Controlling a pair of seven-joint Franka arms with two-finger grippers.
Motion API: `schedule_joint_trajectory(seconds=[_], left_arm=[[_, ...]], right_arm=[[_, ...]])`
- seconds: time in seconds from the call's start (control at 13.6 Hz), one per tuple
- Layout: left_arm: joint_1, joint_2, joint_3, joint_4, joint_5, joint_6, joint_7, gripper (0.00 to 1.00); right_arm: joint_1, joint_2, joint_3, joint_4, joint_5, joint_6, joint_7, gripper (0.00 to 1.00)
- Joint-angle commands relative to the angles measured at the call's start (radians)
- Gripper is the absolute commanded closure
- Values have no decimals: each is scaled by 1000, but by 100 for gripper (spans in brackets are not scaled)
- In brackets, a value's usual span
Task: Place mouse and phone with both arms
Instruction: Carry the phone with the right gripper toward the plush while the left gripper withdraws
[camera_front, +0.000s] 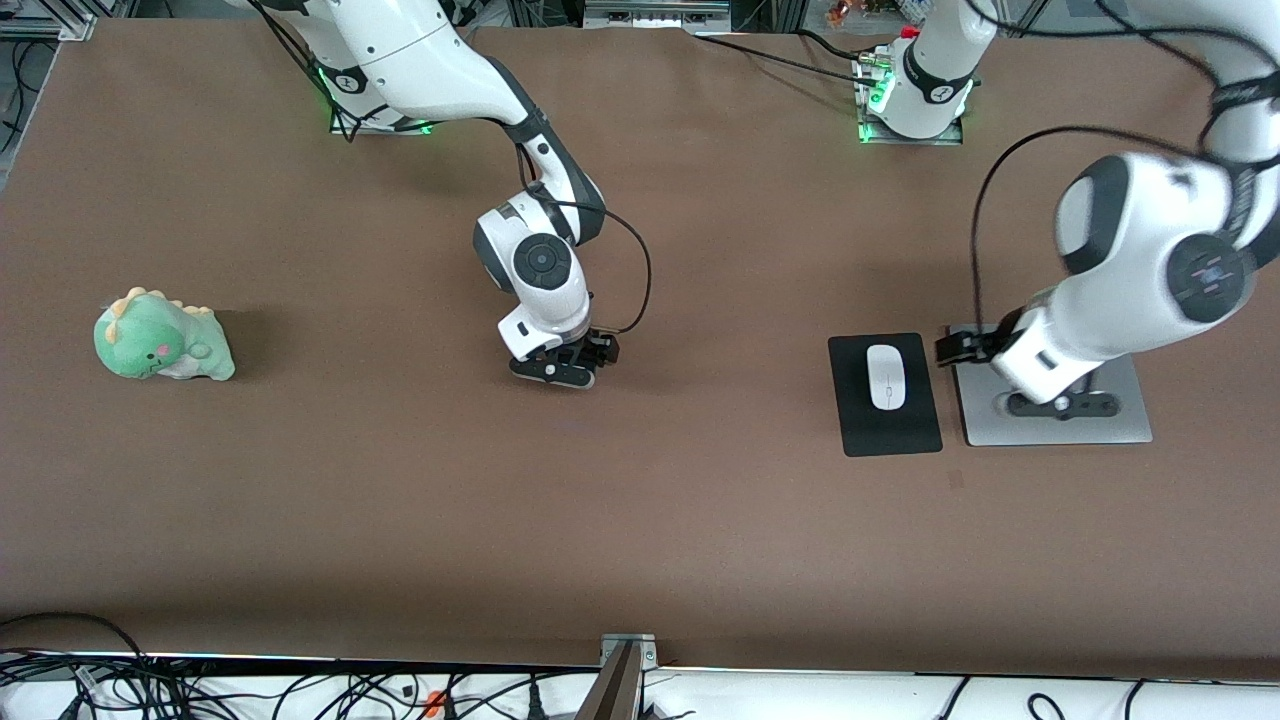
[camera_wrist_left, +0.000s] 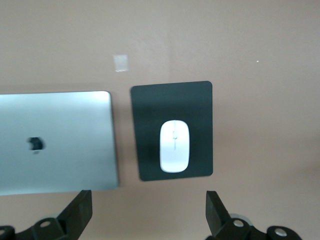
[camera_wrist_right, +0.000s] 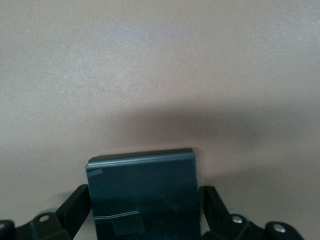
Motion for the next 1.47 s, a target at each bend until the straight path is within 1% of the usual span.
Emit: schedule_joint_trajectory(seconds=[0.0, 0.07, 0.22, 0.37, 0.44, 0.52, 0.66, 0.81, 0.96, 1.11, 1.25, 1.4], left_arm=[[30, -154, -7, -24, 21, -99, 63, 0], [32, -196, -6, -24, 22, -119, 61, 0], [30, -238, -15, -18, 25, -155, 44, 0], [30, -274, -23, -13, 70, -189, 37, 0], [29, -281, -24, -4, 70, -204, 35, 0], [30, -276, -18, 37, 70, -222, 37, 0], [30, -247, -15, 94, 70, -232, 37, 0], [30, -247, -12, 102, 70, -232, 38, 0], [29, -242, -18, 100, 70, -241, 34, 0], [27, -239, -20, 103, 68, -250, 35, 0], [27, -239, -21, 102, 68, -249, 37, 0], [26, -239, -21, 102, 68, -247, 37, 0]], right_arm=[[17, 8, -15, -7, -26, 16, 29, 22], [14, 8, -13, -5, -26, 14, 25, 33], [8, 7, -13, -2, -28, 10, 16, 48], [4, 2, -15, 4, -28, 5, -1, 56], [-6, -2, -18, 4, -28, -4, -34, 59], [-19, -17, -24, 4, -28, -35, -98, 61], [-52, -65, -63, 5, -20, -140, -251, 62], [-122, -114, -71, -1, -12, -208, -390, 62], [-185, -159, -71, -25, -11, -233, -491, 65], [-258, -227, -71, -112, -11, -219, -580, 67], [-387, -321, -71, -267, -8, -135, -747, 68], [-461, -399, -73, -414, -6, -49, -841, 68]])
